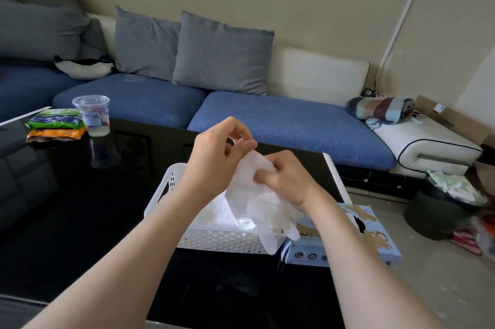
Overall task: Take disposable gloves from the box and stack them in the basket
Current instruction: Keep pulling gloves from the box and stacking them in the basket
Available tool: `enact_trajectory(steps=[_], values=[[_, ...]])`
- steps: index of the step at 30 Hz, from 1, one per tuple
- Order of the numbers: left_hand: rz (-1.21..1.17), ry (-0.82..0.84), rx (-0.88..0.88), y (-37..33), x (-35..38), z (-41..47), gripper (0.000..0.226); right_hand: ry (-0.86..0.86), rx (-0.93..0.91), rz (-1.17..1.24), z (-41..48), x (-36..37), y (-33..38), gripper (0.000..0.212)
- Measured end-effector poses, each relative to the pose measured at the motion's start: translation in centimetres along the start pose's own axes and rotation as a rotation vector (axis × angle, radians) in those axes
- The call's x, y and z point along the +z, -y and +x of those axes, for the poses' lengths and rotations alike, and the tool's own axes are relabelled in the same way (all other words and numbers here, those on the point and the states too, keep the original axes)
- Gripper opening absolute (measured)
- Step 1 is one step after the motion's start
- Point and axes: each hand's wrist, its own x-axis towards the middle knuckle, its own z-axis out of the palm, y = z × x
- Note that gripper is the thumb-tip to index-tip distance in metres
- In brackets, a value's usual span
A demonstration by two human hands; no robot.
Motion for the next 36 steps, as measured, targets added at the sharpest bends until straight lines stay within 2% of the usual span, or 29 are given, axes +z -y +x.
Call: enact_trajectory(steps=[7,9,11,15,21,25,30,32,34,36], values=[[-0.084,-0.057,-0.168,-0.4,1.7,0.5,0.009,0.023,0.132,0.415,-2.3,-3.7,-1.7,0.015],[-0.070,-0.062,-0.230,0.3,1.6,0.5,0.010,0.001,0.174,0.478,-2.3,-3.8,-2.0,0.034],[-0.038,-0.048,-0.294,1.1,1.4,0.4,0.010,-0.053,0.185,0.475,-2.1,-3.7,-1.7,0.034],[0.076,0.038,-0.396,2.7,0.5,-0.2,0.010,-0.095,0.171,0.334,-1.4,-2.7,-0.7,0.017],[0.207,0.190,-0.545,5.9,-1.7,-0.7,0.023,-0.064,0.174,-0.111,1.2,0.9,-0.1,0.025],[0.348,0.233,-0.555,7.7,-2.7,-1.2,0.019,-0.078,0.183,-0.292,2.9,3.2,-0.6,0.023],[0.556,0.316,-0.546,7.9,-2.9,-1.4,0.024,-0.148,0.163,-0.416,4.1,4.5,-1.4,0.005],[0.634,0.325,-0.529,7.6,-2.8,-1.2,0.024,-0.158,0.139,-0.449,4.4,4.6,-1.6,0.011],[0.690,0.321,-0.510,7.1,-2.6,-1.0,0.024,-0.096,0.111,-0.500,4.4,4.6,-1.7,0.026],[0.770,0.320,-0.489,6.6,-2.5,-1.0,0.027,-0.040,0.086,-0.564,4.5,4.6,-2.0,0.030]])
